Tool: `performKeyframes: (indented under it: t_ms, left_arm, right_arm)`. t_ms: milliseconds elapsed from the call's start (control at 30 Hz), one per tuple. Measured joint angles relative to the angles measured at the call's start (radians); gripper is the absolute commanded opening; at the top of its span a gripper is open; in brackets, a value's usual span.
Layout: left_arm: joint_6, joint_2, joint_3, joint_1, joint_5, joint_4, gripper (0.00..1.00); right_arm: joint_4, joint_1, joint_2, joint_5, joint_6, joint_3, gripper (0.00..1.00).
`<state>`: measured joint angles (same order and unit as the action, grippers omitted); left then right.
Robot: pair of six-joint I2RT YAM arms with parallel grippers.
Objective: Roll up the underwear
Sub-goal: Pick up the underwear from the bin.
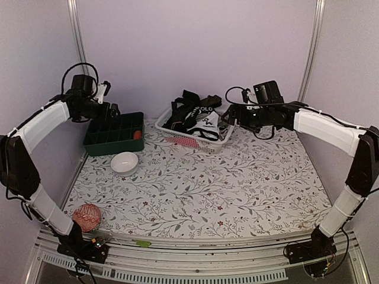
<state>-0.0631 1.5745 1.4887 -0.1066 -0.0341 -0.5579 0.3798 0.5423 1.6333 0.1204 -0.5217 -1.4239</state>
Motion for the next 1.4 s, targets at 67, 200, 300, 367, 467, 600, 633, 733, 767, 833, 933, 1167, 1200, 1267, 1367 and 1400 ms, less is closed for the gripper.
performKeyframes:
  t_ms: [67, 200, 300, 367, 467, 600, 633, 733, 767, 833, 933, 1167, 1200, 1267, 1367, 1400]
  left_arm:
    - [-0.007, -0.015, -0.052, -0.017, -0.021, -0.01, 0.96]
    - [-0.016, -0.068, -0.115, -0.03, -0.098, -0.023, 0.96]
    - [-0.016, -0.119, -0.138, -0.03, -0.138, -0.023, 0.96]
    - [-0.016, -0.138, -0.144, -0.03, -0.143, -0.023, 0.96]
    - [-0.016, -0.148, -0.147, -0.03, -0.142, -0.02, 0.96]
    - [-0.016, -0.148, -0.147, -0.03, -0.141, -0.019, 0.96]
    - [-0.016, -0.148, -0.147, -0.03, -0.142, -0.019, 0.96]
    - [-0.016, -0.147, -0.147, -0.03, -0.142, -0.019, 0.96]
    - [-0.016, -0.147, -0.147, -0.03, -0.142, -0.018, 0.96]
    - [-0.016, -0.147, -0.147, -0.03, -0.142, -0.016, 0.96]
    - [-0.016, -0.147, -0.147, -0.03, -0.142, -0.015, 0.96]
    - [-0.016, -0.138, -0.147, -0.03, -0.141, -0.01, 0.96]
    - [-0.016, -0.137, -0.147, -0.03, -0.141, -0.009, 0.96]
    - [-0.016, -0.135, -0.147, -0.03, -0.142, -0.008, 0.96]
    - [-0.016, -0.134, -0.147, -0.03, -0.142, -0.007, 0.96]
    - [-0.016, -0.134, -0.147, -0.03, -0.142, -0.007, 0.96]
  right_arm:
    - [-0.008, 0.002, 0.086, 0.024, 0.011, -0.075, 0.86]
    - [-0.015, 0.015, 0.264, 0.052, 0.025, -0.264, 0.77]
    - [-0.019, 0.029, 0.406, 0.053, 0.024, -0.451, 0.7]
    - [-0.018, 0.037, 0.48, 0.045, 0.016, -0.554, 0.68]
    - [-0.01, 0.047, 0.539, 0.01, -0.016, -0.623, 0.65]
    - [0.042, 0.048, 0.545, -0.045, -0.058, -0.626, 0.63]
    - [0.056, 0.048, 0.545, -0.057, -0.067, -0.626, 0.64]
    - [0.094, 0.047, 0.545, -0.079, -0.093, -0.626, 0.67]
    - [0.106, 0.046, 0.545, -0.085, -0.097, -0.624, 0.67]
    - [0.125, 0.046, 0.545, -0.089, -0.11, -0.619, 0.67]
    - [0.149, 0.046, 0.549, -0.09, -0.121, -0.611, 0.67]
    - [0.207, 0.046, 0.592, -0.106, -0.145, -0.607, 0.69]
    - [0.212, 0.046, 0.599, -0.108, -0.148, -0.607, 0.67]
    - [0.221, 0.046, 0.609, -0.108, -0.149, -0.605, 0.58]
    - [0.23, 0.046, 0.616, -0.103, -0.15, -0.603, 0.35]
    - [0.231, 0.046, 0.616, -0.099, -0.147, -0.603, 0.29]
